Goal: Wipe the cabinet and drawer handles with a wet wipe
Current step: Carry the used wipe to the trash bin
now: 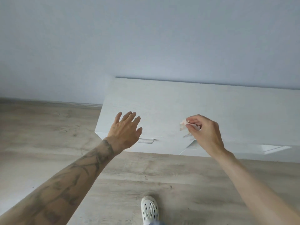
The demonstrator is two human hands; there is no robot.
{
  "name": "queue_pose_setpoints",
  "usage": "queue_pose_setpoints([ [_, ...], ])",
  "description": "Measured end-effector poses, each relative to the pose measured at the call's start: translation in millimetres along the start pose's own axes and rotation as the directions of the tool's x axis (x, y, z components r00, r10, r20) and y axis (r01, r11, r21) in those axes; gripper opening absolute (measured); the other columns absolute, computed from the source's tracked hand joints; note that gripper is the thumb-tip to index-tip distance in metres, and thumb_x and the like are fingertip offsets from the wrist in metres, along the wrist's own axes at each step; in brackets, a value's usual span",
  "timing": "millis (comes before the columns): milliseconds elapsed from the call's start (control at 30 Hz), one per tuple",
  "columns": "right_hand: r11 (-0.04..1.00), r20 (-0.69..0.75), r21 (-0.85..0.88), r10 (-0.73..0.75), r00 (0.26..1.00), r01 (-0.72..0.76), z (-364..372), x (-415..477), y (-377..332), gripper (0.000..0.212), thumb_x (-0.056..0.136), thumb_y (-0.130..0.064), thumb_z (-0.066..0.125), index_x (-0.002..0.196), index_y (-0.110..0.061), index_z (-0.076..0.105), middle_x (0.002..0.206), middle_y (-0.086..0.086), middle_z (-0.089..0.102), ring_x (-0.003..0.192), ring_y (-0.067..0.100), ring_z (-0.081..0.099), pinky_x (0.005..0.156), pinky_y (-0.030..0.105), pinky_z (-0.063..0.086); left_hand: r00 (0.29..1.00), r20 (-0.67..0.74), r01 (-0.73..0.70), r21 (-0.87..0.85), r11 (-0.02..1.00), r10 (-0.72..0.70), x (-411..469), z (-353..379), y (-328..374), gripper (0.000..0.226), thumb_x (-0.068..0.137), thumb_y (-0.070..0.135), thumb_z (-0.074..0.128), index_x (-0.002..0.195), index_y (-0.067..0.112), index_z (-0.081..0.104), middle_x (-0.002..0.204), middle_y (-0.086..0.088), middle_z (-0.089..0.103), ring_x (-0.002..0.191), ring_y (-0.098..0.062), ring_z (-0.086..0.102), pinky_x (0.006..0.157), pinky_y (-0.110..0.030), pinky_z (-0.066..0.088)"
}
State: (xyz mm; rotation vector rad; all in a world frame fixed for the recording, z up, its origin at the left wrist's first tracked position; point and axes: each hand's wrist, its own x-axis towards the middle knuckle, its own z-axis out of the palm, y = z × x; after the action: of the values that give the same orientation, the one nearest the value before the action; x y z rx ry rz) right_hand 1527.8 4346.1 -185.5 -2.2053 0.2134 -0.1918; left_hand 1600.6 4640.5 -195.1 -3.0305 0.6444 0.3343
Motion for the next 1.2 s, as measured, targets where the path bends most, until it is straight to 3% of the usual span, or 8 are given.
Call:
queue_pose_setpoints([
  [167, 0.997, -0.039, 0.054, 0.055, 0.998, -0.053, -134.4, -10.3, -102.3, 0.018, 0.095, -0.006, 0.072, 0.097, -0.023, 0.077, 0.097, -0.008, 0.076, 0.08, -0.001, 0.074, 0.053, 0.021, 0.06, 0.995, -0.038, -0.096, -0.06, 0.994, 0.094, -30.1, -154.9, 57.8, 0.058, 0.113, 0.049, 0.036, 0.164, 0.022, 0.032, 0.174, 0.0, 0.024, 0.162, -0.017, 0.016, 0.133, -0.044, 0.005],
  [267, 0.998, -0.084, 0.021, 0.062, 0.995, -0.06, -218.3, -20.3, -142.4, 0.015, 0.094, -0.008, 0.071, 0.095, -0.021, 0.078, 0.095, -0.003, 0.078, 0.075, 0.01, 0.076, 0.053, 0.032, 0.063, 0.991, -0.035, -0.136, -0.122, 0.983, 0.133, -45.6, -232.1, 103.7, 0.059, 0.112, 0.052, 0.038, 0.164, 0.024, 0.034, 0.173, 0.0, 0.027, 0.161, -0.017, 0.022, 0.132, -0.04, 0.009],
  [400, 0.998, -0.152, -0.035, 0.039, 0.988, -0.045, -324.4, -32.9, -176.6, 0.019, 0.091, -0.013, 0.075, 0.086, -0.032, 0.076, 0.087, -0.014, 0.078, 0.08, 0.003, 0.074, 0.063, 0.014, 0.054, 0.969, -0.055, -0.245, -0.123, 0.962, 0.24, -54.9, -325.3, 172.0, 0.06, 0.111, 0.052, 0.04, 0.164, 0.025, 0.034, 0.168, 0.002, 0.038, 0.153, -0.023, 0.037, 0.127, -0.038, 0.024],
  [500, 0.999, -0.205, -0.009, 0.047, 0.978, -0.05, -396.2, -45.9, -187.8, 0.025, 0.09, -0.012, 0.075, 0.078, -0.035, 0.075, 0.078, -0.016, 0.077, 0.068, -0.002, 0.072, 0.052, 0.008, 0.049, 0.955, -0.079, -0.292, -0.114, 0.95, 0.285, -54.9, -382.0, 228.5, 0.06, 0.111, 0.055, 0.04, 0.165, 0.028, 0.032, 0.164, 0.002, 0.042, 0.146, -0.026, 0.046, 0.12, -0.039, 0.034],
  [633, 0.998, -0.296, -0.003, 0.066, 0.953, -0.07, -484.3, -65.4, -169.5, 0.016, 0.088, -0.017, 0.074, 0.083, -0.032, 0.078, 0.082, -0.015, 0.077, 0.076, -0.001, 0.072, 0.057, 0.013, 0.054, 0.928, -0.096, -0.368, -0.087, 0.926, 0.36, -48.6, -431.6, 320.3, 0.061, 0.11, 0.057, 0.039, 0.164, 0.029, 0.033, 0.161, 0.002, 0.045, 0.14, -0.027, 0.05, 0.117, -0.04, 0.036],
  [833, 0.997, -0.392, -0.024, 0.06, 0.918, -0.076, -625.6, -80.6, -99.8, 0.022, 0.088, -0.017, 0.074, 0.081, -0.037, 0.075, 0.081, -0.021, 0.075, 0.078, -0.008, 0.069, 0.06, 0.004, 0.044, 0.885, -0.144, -0.451, -0.039, 0.892, 0.442, -21.1, -474.6, 490.4, 0.062, 0.11, 0.057, 0.04, 0.165, 0.029, 0.033, 0.161, 0.004, 0.045, 0.14, -0.025, 0.051, 0.117, -0.039, 0.036],
  [1000, 0.992, -0.425, -0.057, 0.075, 0.902, -0.11, -736.7, -100.8, -37.2, 0.013, 0.09, -0.016, 0.074, 0.089, -0.028, 0.078, 0.086, -0.02, 0.076, 0.087, 0.002, 0.072, 0.076, 0.023, 0.053, 0.851, -0.153, -0.513, -0.033, 0.858, 0.502, -7.8, -491.4, 631.5, 0.062, 0.11, 0.057, 0.04, 0.165, 0.028, 0.032, 0.163, 0.004, 0.042, 0.141, -0.025, 0.049, 0.119, -0.039, 0.035],
  [1200, 0.983, -0.52, -0.081, 0.101, 0.848, -0.167, -865.3, -121.1, 31.2, 0.01, 0.09, -0.014, 0.073, 0.094, -0.021, 0.08, 0.089, -0.013, 0.078, 0.09, 0.008, 0.073, 0.083, 0.032, 0.059, 0.792, -0.162, -0.599, -0.018, 0.801, 0.589, 19.5, -510.1, 779.3, 0.063, 0.111, 0.054, 0.04, 0.166, 0.026, 0.029, 0.164, 0.003, 0.04, 0.145, -0.024, 0.045, 0.121, -0.039, 0.034],
])
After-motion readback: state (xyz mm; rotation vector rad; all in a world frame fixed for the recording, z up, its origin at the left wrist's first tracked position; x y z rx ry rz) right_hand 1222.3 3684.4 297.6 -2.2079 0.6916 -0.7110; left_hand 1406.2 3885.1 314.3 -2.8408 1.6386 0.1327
